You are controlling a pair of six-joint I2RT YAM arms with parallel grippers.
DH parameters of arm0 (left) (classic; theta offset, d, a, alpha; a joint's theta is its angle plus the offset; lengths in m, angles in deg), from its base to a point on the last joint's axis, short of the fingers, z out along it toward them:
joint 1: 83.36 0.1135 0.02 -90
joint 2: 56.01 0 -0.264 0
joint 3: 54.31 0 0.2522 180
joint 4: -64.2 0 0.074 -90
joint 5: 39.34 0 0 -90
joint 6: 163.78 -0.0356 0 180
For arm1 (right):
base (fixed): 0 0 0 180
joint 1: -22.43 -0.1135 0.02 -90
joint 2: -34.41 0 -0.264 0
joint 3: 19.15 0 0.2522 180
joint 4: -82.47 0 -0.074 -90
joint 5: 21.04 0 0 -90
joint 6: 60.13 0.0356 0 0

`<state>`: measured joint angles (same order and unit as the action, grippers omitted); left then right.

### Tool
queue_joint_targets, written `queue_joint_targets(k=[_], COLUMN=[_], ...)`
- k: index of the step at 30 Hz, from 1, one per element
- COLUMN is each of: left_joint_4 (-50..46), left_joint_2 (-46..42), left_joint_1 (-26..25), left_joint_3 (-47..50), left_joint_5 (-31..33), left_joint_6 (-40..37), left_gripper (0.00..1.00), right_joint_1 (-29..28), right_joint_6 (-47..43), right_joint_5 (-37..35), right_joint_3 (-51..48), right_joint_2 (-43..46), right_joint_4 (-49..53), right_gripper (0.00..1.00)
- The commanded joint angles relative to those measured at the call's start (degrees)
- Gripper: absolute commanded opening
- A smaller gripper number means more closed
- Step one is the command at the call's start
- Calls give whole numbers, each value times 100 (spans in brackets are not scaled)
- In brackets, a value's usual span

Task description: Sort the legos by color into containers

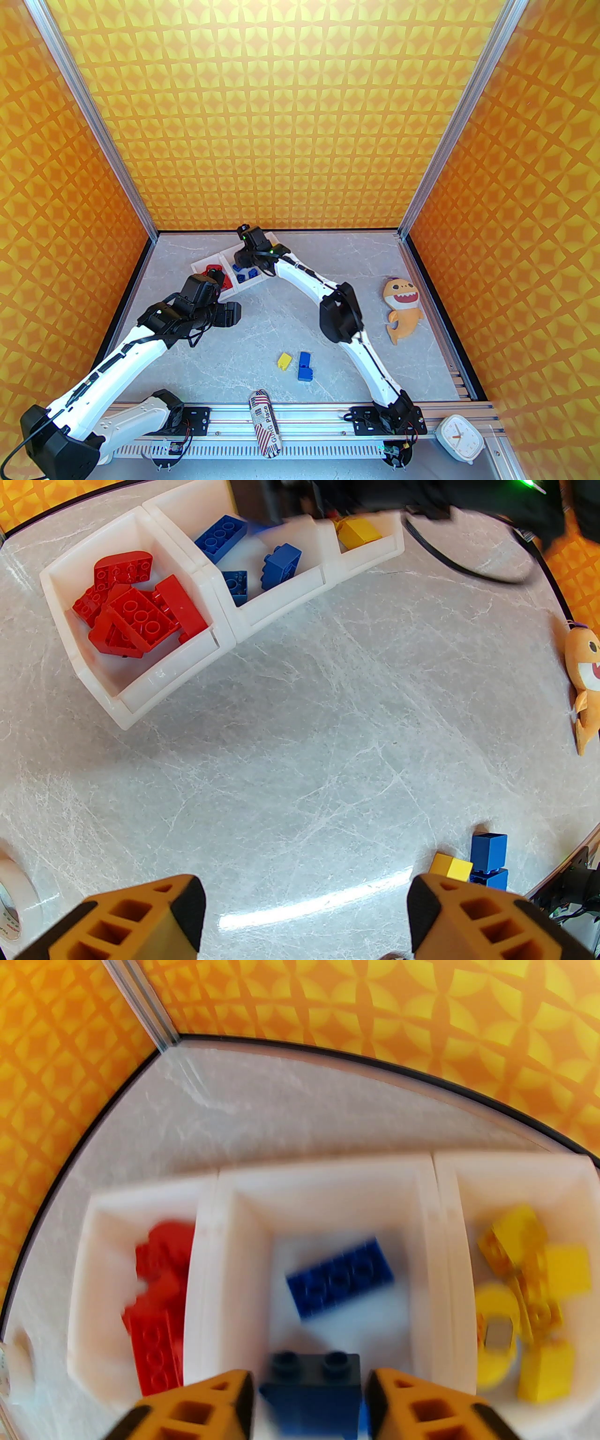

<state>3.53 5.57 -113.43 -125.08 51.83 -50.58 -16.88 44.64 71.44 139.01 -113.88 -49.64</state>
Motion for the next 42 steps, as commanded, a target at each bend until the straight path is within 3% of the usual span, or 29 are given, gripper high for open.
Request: queue_joint_targets(k=[1, 13, 23, 26, 32, 42], left_joint_4=[-151, -8, 477, 726, 1270, 1019], left_joint_2=[-65, -177, -95, 64, 883, 2623], left_joint_1=[-26, -70, -494, -729, -1822, -3149], left_joint_3=[-153, -33, 217, 286, 210, -768], left_joint_5=[-40, -264, -385, -455, -456, 260], left_joint_6=[79, 97, 277, 431, 1075, 2372], left_gripper=[76, 77, 77, 77, 78, 76], right_joint_1=[19, 266, 481, 742, 1485, 2404], right_joint_6=[169, -26, -34, 153, 580, 827], right_joint_5=[369, -123, -257, -239, -195, -581], right_joint_3=[590, -2690, -5639, -6585, -8252, -9551], right_joint_2=[-204, 2140, 4291, 4968, 6115, 7519], right_joint_4=[396, -386, -812, -956, -1208, -855], right_gripper=[61, 62, 62, 62, 63, 66])
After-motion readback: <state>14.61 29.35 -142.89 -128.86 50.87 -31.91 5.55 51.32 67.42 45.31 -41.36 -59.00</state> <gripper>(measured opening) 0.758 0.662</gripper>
